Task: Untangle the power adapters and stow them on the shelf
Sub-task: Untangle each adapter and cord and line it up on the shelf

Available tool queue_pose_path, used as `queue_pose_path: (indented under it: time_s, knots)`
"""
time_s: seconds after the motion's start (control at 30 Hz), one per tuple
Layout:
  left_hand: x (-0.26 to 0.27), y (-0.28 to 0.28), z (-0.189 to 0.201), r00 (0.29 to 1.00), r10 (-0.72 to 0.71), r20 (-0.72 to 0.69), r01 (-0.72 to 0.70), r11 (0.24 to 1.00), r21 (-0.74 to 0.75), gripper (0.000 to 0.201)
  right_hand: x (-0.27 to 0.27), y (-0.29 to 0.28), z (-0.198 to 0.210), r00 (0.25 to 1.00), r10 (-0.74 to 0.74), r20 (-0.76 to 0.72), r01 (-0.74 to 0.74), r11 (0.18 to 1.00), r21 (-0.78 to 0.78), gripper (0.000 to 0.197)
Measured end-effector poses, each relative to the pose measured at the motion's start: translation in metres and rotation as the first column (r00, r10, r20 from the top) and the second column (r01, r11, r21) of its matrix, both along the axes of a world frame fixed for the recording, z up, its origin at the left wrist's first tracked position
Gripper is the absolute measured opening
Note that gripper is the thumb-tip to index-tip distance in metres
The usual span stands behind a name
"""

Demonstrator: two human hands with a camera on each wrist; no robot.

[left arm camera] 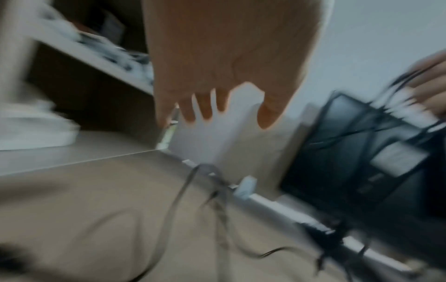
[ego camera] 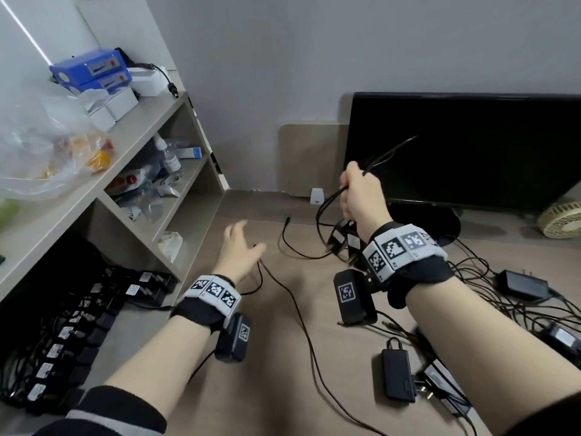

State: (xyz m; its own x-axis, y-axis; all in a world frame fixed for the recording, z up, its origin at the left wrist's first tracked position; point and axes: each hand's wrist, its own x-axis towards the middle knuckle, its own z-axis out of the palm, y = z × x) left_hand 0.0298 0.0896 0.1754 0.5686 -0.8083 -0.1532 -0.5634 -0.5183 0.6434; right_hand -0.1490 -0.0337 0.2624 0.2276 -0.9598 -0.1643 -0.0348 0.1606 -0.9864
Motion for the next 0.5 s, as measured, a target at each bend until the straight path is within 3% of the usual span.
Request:
queue_pose_path:
  time_s: [0.07, 0.13, 0.17, 0.2, 0.27, 0.3, 0.33, 0.43, 0.5]
  knots:
    - [-0.021, -0.012, 0.026, 0.982, -0.12, 0.146, 0.148, 0.969, -0.2, 0.077, 0.006, 0.007, -0.003, 0.995, 0.089, -0.039, -0.089, 0.996, -0.002, 0.037]
    - [-0.042, -0.023, 0.048, 0.915, -0.306, 0.261, 0.369, 0.897, -0.242, 0.079, 0.01, 0.013, -0.003, 0.989, 0.144, -0.041, -0.145, 0.989, -0.013, 0.038]
    - [-0.049, -0.028, 0.053, 0.892, -0.393, 0.225, 0.44, 0.869, -0.226, 0.074, 0.013, 0.015, -0.002, 0.985, 0.166, -0.035, -0.167, 0.986, -0.022, 0.038]
    - [-0.052, -0.032, 0.054, 0.885, -0.455, 0.103, 0.466, 0.858, -0.216, 0.065, 0.015, 0.017, -0.001, 0.983, 0.183, -0.024, -0.184, 0.983, -0.029, 0.038]
    - [-0.056, -0.034, 0.055, 0.863, -0.454, -0.221, 0.383, 0.874, -0.298, 0.037, 0.017, 0.017, 0.001, 0.978, 0.206, -0.04, -0.209, 0.976, -0.065, 0.038]
    - [-0.055, -0.035, 0.052, 0.855, -0.418, -0.307, 0.316, 0.889, -0.331, 0.023, 0.017, 0.017, 0.001, 0.975, 0.212, -0.071, -0.218, 0.972, -0.091, 0.039]
    - [-0.052, -0.035, 0.05, 0.872, -0.379, -0.308, 0.278, 0.904, -0.325, 0.019, 0.016, 0.016, 0.0, 0.972, 0.215, -0.092, -0.225, 0.968, -0.111, 0.039]
    - [-0.033, -0.027, 0.038, 0.917, -0.341, -0.207, 0.301, 0.932, -0.202, 0.036, 0.009, 0.012, 0.001, 0.974, 0.206, -0.098, -0.217, 0.968, -0.125, 0.042]
    - [-0.014, -0.02, 0.026, 0.918, -0.296, -0.263, 0.284, 0.955, -0.082, 0.037, 0.005, 0.01, 0.001, 0.976, 0.213, -0.049, -0.216, 0.972, -0.096, 0.042]
